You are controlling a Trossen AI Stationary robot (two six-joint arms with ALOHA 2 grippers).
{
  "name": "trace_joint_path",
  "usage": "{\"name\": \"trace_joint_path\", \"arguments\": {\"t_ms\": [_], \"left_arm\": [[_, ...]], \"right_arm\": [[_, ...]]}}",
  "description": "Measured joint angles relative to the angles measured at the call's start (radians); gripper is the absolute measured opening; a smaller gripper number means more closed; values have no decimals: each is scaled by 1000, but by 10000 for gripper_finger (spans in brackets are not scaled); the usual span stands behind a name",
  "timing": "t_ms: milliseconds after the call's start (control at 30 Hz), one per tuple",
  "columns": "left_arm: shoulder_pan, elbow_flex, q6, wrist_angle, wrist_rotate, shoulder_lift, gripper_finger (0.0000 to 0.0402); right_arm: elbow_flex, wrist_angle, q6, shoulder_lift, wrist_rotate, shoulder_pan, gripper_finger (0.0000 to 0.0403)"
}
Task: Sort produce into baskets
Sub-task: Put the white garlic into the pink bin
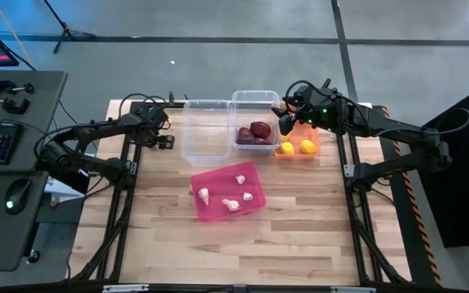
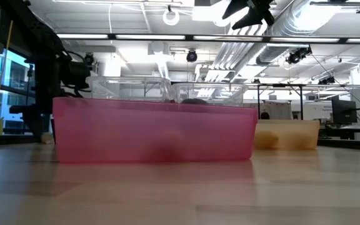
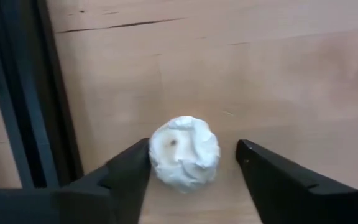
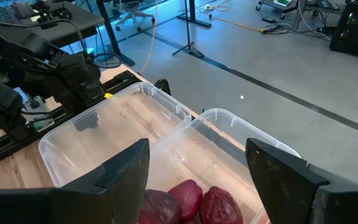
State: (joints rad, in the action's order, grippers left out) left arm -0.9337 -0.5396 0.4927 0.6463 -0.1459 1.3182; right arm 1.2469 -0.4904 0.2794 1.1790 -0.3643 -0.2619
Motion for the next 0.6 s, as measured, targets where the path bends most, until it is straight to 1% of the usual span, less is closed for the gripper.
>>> {"name": "trace_joint_path", "arguments": {"t_ms": [100,200,233,300,400,500,600], "left_arm": [[1,1,0,-4,9,-13,171],[-1,-3,-7,9,7,-54,104],[-2,-12,-7,21,6,-77,85],[-1,-41,-5,44,3,-130,61],[-2,-108,0,69,2,-228,55],[-2,-188,3,63,1,-330,76],[-2,-267,-28,-9,-16,-414,101]], "right_arm": [[0,0,0,0,0,0,257],[0,0,0,0,0,0,257],[0,0,0,0,0,0,257],[0,0,0,0,0,0,257],[0,0,0,0,0,0,257],[0,0,0,0,0,0,257],[0,0,0,0,0,0,257]]}}
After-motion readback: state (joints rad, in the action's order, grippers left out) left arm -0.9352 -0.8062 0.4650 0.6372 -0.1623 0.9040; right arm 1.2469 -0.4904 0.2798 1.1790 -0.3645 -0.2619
